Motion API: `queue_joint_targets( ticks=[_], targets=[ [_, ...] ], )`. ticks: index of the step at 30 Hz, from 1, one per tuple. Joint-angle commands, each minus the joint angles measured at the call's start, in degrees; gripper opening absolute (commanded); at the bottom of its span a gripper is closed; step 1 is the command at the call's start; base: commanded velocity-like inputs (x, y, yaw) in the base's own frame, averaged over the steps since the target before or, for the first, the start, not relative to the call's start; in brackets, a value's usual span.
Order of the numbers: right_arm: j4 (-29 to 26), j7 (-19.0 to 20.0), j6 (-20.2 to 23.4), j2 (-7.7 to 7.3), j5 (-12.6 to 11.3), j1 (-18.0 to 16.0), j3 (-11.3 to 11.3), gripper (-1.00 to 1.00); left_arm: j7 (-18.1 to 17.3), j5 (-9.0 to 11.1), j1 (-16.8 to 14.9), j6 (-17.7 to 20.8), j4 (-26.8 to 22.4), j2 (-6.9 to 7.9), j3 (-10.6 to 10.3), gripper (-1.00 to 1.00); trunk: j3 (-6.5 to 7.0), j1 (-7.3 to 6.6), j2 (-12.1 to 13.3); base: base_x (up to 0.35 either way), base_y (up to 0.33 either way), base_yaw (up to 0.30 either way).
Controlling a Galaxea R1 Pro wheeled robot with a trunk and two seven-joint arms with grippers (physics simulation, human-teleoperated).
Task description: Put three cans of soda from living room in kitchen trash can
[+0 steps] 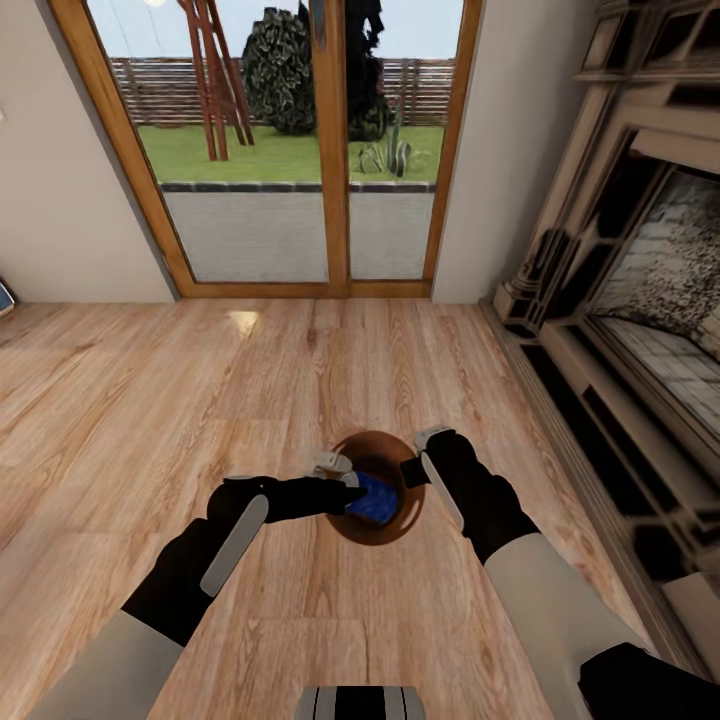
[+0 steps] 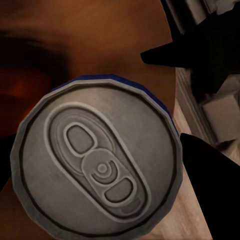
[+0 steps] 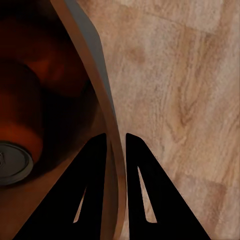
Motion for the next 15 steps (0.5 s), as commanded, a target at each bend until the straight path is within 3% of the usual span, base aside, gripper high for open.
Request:
queue_joint_targets(
  ticks=[1, 10, 11, 15],
  targets=[
    [-0.03, 0.2, 0.0, 0.05, -0.58, -0.02, -0.01, -1.0, 0.12, 0.08, 0.0, -0.07, 0.06, -0.01, 0.0, -1.0, 0.01, -0.01, 0.0, 0.0, 0.0, 0.0],
    [-0.11, 0.2, 0.0, 0.25, -0.55, 0.06, 0.0, -1.0, 1.5, 0.06, 0.0, -0.45, 0.53, -0.04, 0.0, -1.0, 0.01, -0.01, 0.0, 0.0, 0.0, 0.0],
    [-0.12, 0.2, 0.0, 0.26, -0.55, 0.06, 0.0, -1.0, 1.57, 0.06, 0.0, -0.46, 0.63, -0.04, -0.02, 1.0, 0.01, -0.01, 0.0, 0.0, 0.0, 0.0],
    [-0.14, 0.2, 0.0, 0.26, -0.55, 0.07, 0.0, -1.0, 1.62, 0.06, 0.0, -0.53, 0.95, -0.04, -0.08, 1.0, 0.01, -0.01, 0.0, 0.0, 0.0, 0.0]
  ],
)
